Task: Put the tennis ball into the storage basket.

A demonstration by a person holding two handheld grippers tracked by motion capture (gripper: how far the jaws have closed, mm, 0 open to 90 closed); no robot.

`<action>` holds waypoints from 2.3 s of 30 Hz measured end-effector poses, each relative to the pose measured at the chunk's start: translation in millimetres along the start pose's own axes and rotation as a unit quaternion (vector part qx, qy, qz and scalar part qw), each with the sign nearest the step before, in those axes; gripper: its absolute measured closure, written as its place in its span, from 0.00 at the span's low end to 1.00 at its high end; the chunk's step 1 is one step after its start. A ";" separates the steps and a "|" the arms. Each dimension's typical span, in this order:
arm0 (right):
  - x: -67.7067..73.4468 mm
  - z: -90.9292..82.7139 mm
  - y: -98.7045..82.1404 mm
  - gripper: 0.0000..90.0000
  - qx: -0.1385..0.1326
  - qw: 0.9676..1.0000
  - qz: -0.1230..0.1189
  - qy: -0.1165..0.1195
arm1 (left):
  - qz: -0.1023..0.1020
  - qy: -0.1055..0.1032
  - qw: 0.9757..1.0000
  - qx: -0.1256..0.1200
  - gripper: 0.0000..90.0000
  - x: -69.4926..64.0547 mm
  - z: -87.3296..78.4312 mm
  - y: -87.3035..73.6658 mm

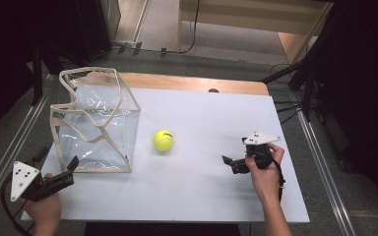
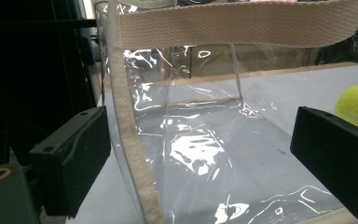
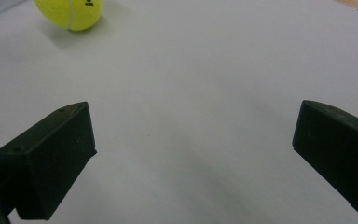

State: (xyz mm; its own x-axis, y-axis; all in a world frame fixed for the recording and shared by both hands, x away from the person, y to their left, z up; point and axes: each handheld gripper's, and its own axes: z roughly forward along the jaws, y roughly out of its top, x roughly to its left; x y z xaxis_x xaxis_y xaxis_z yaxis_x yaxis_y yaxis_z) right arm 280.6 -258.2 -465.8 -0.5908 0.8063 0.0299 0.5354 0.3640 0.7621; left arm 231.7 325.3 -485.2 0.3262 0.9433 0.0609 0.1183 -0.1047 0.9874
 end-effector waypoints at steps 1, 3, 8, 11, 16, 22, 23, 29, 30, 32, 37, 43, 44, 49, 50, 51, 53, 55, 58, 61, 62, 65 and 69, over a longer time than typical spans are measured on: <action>0.4 1.3 1.5 0.00 0.001 1.000 -0.002 0.003 | 0.000 0.000 1.000 0.000 0.06 0.0 -0.1 0.0; 2.8 5.9 6.0 0.00 0.008 1.000 -0.005 0.006 | 0.000 -0.001 1.000 -0.001 0.06 -0.2 -0.2 0.0; 7.2 15.2 15.5 0.00 0.018 1.000 -0.018 0.017 | 0.001 -0.001 1.000 0.000 0.06 -0.1 -0.1 0.1; 10.7 21.7 21.2 0.00 0.027 0.999 -0.023 0.022 | 0.000 0.000 1.000 -0.001 0.06 -0.4 -0.4 0.1; 17.0 32.6 30.2 0.00 0.037 0.998 -0.032 0.032 | -0.001 -0.001 1.000 -0.001 0.06 -0.2 -0.8 0.0; 22.2 42.0 39.5 0.00 0.042 0.998 -0.040 0.037 | 0.000 -0.002 1.000 -0.002 0.06 -0.1 -1.2 0.0; 23.0 43.4 41.0 0.00 0.043 0.997 -0.043 0.038 | -0.001 -0.002 1.000 -0.002 0.06 -0.2 -1.4 0.0; 27.8 51.8 49.5 0.00 0.052 0.997 -0.045 0.044 | -0.002 -0.003 1.000 -0.004 0.06 0.4 -2.0 0.0; 29.2 54.7 51.9 0.00 0.054 0.996 -0.047 0.045 | -0.002 -0.003 1.000 -0.004 0.06 0.5 -2.0 0.1; 30.1 57.2 54.5 0.00 0.056 0.996 -0.053 0.049 | -0.002 -0.003 1.000 -0.004 0.06 0.5 -2.1 0.0; 32.4 61.4 59.0 0.00 0.060 0.995 -0.055 0.052 | -0.002 -0.003 1.000 -0.004 0.06 0.3 -2.3 0.1; 35.8 66.9 64.1 0.00 0.067 0.995 -0.056 0.056 | -0.003 -0.002 1.000 -0.004 0.06 0.1 -2.7 0.2; 36.2 68.1 65.0 0.00 0.067 0.994 -0.058 0.057 | -0.003 -0.001 1.000 -0.004 0.06 0.2 -2.7 0.2; 40.6 73.3 72.3 0.00 0.072 0.993 -0.061 0.063 | -0.004 -0.004 1.000 -0.003 0.06 0.9 -3.1 0.5; 40.6 73.3 72.3 0.00 0.072 0.993 -0.061 0.063 | -0.005 -0.005 1.000 -0.005 0.06 1.0 -2.9 0.4; 41.7 73.8 73.8 0.00 0.074 0.993 -0.063 0.064 | -0.007 -0.004 1.000 -0.006 0.06 0.9 -3.0 0.5; 44.3 77.4 78.0 0.00 0.076 0.992 -0.070 0.069 | -0.008 -0.004 1.000 -0.007 0.06 1.0 -3.1 0.5; 45.9 79.6 79.7 0.00 0.077 0.992 -0.068 0.066 | -0.007 -0.004 1.000 -0.006 0.06 0.9 -3.2 0.6; 47.0 82.8 82.4 0.00 0.079 0.992 -0.070 0.073 | -0.006 -0.004 1.000 -0.007 0.06 0.7 -3.2 0.6; 48.3 84.7 84.1 0.00 0.082 0.991 -0.072 0.074 | -0.007 -0.004 1.000 -0.007 0.06 0.8 -3.3 0.6; 48.8 85.2 84.7 0.00 0.083 0.991 -0.071 0.076 | -0.007 -0.004 1.000 -0.007 0.06 0.7 -3.3 0.6; 50.5 88.0 87.1 0.00 0.085 0.991 -0.074 0.076 | -0.006 -0.004 1.000 -0.007 0.06 0.7 -3.4 0.7; 52.5 91.6 89.9 0.00 0.089 0.990 -0.078 0.080 | -0.007 -0.004 1.000 -0.007 0.06 0.7 -3.4 0.6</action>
State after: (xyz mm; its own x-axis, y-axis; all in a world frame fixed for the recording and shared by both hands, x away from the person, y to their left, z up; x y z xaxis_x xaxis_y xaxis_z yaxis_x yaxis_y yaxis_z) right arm 353.0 -140.4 -454.9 -0.7547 0.6552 0.0333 0.5197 0.5662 0.6397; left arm 228.8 326.9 -484.0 0.3314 0.9424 0.0456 0.1093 -0.0864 0.9902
